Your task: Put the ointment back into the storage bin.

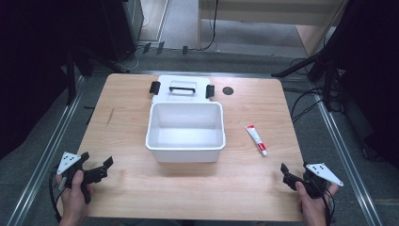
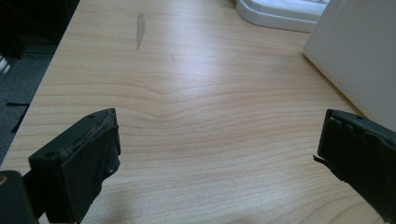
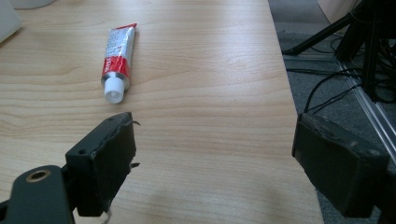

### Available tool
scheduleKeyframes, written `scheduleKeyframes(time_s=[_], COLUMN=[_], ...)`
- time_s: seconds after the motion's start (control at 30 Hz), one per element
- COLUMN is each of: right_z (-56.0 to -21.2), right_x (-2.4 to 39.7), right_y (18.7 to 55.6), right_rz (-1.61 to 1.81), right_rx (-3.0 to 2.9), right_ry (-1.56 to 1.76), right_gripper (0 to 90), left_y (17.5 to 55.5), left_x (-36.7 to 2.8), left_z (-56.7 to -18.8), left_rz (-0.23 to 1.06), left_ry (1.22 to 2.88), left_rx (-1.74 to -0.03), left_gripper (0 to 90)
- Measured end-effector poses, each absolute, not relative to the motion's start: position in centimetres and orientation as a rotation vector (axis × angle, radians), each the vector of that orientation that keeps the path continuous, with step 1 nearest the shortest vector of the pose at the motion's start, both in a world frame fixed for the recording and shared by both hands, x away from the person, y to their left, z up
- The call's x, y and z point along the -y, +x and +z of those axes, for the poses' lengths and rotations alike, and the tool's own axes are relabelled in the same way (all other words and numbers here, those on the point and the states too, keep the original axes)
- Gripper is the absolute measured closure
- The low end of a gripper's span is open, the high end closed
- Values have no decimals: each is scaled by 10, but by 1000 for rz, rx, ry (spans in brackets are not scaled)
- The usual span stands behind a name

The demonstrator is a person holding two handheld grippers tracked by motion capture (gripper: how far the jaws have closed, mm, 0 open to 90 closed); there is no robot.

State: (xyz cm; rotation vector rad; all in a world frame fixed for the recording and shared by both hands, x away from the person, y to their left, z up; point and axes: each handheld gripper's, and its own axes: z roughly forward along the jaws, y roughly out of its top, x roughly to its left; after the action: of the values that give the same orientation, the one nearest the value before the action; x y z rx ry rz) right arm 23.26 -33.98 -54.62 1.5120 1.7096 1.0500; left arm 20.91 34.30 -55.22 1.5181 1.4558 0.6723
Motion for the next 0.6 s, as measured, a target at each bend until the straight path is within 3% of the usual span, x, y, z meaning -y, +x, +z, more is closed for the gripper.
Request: scheduleKeyframes(time_s=[0.6], right_z=[-538], right_x=[326], right_y=[250], right_rz=[914], right_rx=[-1951], right_ry=[1500], right_gripper=[142], left_y=[208], left_x=[-343], left_z=[-552], left_rz=[679], left_ry=[1509], left_rx=[-1462], left_gripper=[0])
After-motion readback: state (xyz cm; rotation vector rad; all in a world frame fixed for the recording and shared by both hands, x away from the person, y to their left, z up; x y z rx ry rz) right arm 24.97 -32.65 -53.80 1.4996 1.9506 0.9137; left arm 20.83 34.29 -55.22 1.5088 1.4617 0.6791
